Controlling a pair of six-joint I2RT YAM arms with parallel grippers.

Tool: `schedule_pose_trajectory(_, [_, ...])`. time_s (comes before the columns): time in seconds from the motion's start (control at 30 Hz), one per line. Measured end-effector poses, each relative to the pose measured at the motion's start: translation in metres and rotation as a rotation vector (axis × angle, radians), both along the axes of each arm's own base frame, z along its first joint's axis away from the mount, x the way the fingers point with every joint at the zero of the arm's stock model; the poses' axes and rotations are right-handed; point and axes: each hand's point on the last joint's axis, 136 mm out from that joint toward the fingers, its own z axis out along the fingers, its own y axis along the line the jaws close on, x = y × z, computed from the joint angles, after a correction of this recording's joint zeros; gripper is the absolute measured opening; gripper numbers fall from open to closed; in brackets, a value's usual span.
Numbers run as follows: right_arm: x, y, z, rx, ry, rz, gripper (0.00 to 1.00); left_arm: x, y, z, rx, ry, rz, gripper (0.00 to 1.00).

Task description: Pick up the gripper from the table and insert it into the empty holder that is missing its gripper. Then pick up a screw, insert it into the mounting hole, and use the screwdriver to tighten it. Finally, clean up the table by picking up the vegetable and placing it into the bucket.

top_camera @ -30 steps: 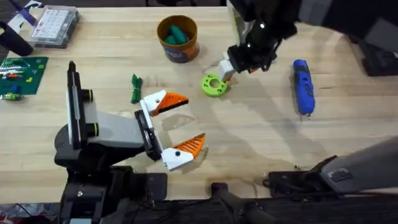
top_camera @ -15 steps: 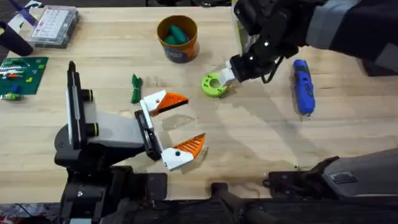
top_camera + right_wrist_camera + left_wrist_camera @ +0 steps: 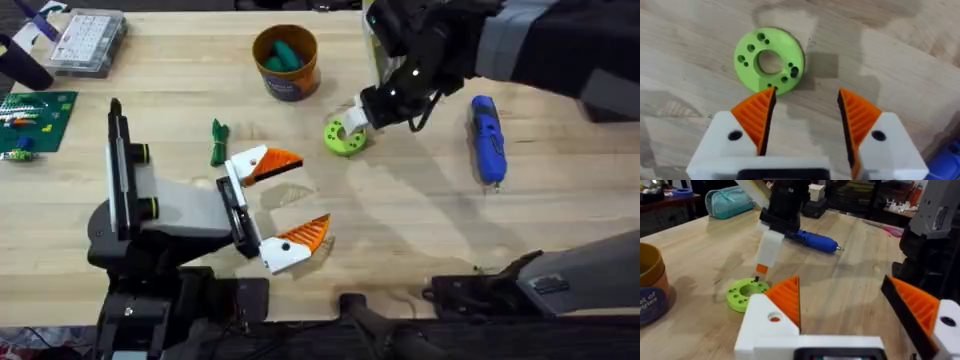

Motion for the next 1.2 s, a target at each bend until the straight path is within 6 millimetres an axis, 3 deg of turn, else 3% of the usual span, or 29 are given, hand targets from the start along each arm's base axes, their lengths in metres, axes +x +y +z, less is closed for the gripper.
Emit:
schedule_pose_trajectory(0.2, [-0.001, 0.005, -0.015, -0.002, 0.039, 0.024, 0.754, 0.000, 0.000, 0.000, 0.000, 0.000, 0.000, 0.991])
schedule_pose_trajectory(0.47, [0.005, 0.012, -0.017, 0.015, 0.017, 0.045, 0.754, 0.000, 0.000, 0.000, 0.000, 0.000, 0.000, 0.991])
schedule_pose_trajectory(0.73, [0.008, 0.014, -0.033, -0.016, 0.073, 0.048, 0.754, 0.000, 0.000, 0.000, 0.000, 0.000, 0.000, 0.991])
schedule_pose_trajectory(1.2, [0.010, 0.016, -0.040, -0.019, 0.084, 0.050, 0.739, 0.000, 0.000, 0.000, 0.000, 0.000, 0.000, 0.991])
